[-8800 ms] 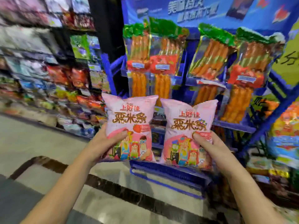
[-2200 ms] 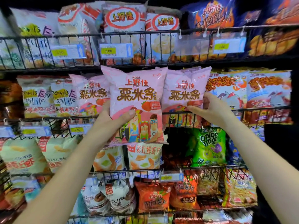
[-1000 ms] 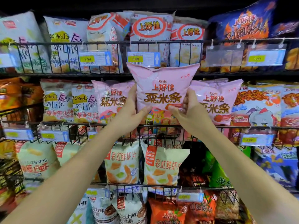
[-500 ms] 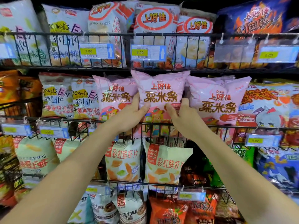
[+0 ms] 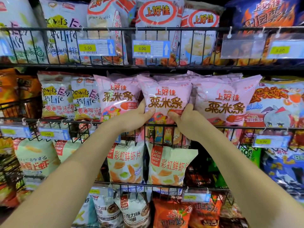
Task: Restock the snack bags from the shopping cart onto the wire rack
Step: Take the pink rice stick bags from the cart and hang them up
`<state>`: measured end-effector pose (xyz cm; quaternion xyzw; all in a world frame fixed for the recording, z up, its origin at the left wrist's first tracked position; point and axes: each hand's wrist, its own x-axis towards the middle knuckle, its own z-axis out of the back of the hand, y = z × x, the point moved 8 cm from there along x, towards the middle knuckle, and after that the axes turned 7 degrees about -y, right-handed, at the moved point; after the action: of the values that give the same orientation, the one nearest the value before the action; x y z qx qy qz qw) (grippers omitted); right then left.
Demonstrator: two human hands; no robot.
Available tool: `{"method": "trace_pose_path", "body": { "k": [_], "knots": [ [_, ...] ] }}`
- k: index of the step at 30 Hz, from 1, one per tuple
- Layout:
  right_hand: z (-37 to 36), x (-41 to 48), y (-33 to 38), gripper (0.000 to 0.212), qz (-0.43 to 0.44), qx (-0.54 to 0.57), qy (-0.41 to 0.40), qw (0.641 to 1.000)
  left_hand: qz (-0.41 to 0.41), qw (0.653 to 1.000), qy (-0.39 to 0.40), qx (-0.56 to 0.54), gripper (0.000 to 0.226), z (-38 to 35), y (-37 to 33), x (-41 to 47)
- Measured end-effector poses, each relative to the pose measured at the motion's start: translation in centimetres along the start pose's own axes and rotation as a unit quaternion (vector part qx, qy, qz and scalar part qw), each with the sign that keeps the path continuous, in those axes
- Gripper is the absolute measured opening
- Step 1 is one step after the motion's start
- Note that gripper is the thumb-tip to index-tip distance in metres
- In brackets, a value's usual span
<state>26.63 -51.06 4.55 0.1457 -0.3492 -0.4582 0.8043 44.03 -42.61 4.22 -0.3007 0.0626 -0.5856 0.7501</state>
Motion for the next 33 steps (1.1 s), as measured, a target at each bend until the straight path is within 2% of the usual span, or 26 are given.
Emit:
{"method": "trace_pose_path", "body": {
  "k": [3, 7, 10, 13, 16, 19, 24, 28, 33],
  "knots": [
    [0.1, -0.2, 0.2, 0.068, -0.004, 0.018, 0.017, 1.000, -0.005, 1.000, -0.020, -0.004, 0.071, 0.1, -0.9, -1.0],
    [0.1, -1.2, 0.4, 0.062, 0.019, 0.020, 0.022, 0.999, -0.046, 0.987, -0.154, 0.015, 0.068, 0.7, -1.5, -2.6],
    [1.0, -1.9, 0.3, 0.046, 0.068, 0.037, 0.008, 0.997, -0.082, 0.978, -0.193, 0.007, 0.065, 1.5, -2.5, -3.9],
    [2.0, -3.3, 0.4, 0.046, 0.123, 0.005, 0.016, 0.992, -0.071, 0.969, -0.210, 0.112, 0.074, 2.2, -3.5, -5.7],
    [3.7, -5.5, 0.7, 0.053, 0.173, -0.051, 0.008, 0.984, -0.101, 0.941, -0.259, 0.192, 0.066, 2.9, -5.7, -8.0],
    [5.9, -8.3, 0.5, 0.067, 0.201, -0.135, -0.019, 0.970, -0.154, 0.939, -0.229, 0.208, 0.059, 1.6, -8.7, -9.1],
    [9.3, -13.1, -3.3, 0.069, 0.204, -0.251, -0.093, 0.942, -0.211, 0.930, -0.154, 0.260, 0.063, -4.4, -12.5, -9.9],
    [11.3, -17.5, -9.1, 0.071, 0.119, -0.335, -0.108, 0.928, -0.274, 0.928, -0.069, 0.242, 0.071, -12.0, -15.7, -10.9],
    [15.9, -25.1, -17.0, 0.071, 0.003, -0.378, -0.113, 0.919, -0.357, 0.918, -0.019, 0.174, 0.072, -21.0, -21.9, -14.2]
  ]
}}
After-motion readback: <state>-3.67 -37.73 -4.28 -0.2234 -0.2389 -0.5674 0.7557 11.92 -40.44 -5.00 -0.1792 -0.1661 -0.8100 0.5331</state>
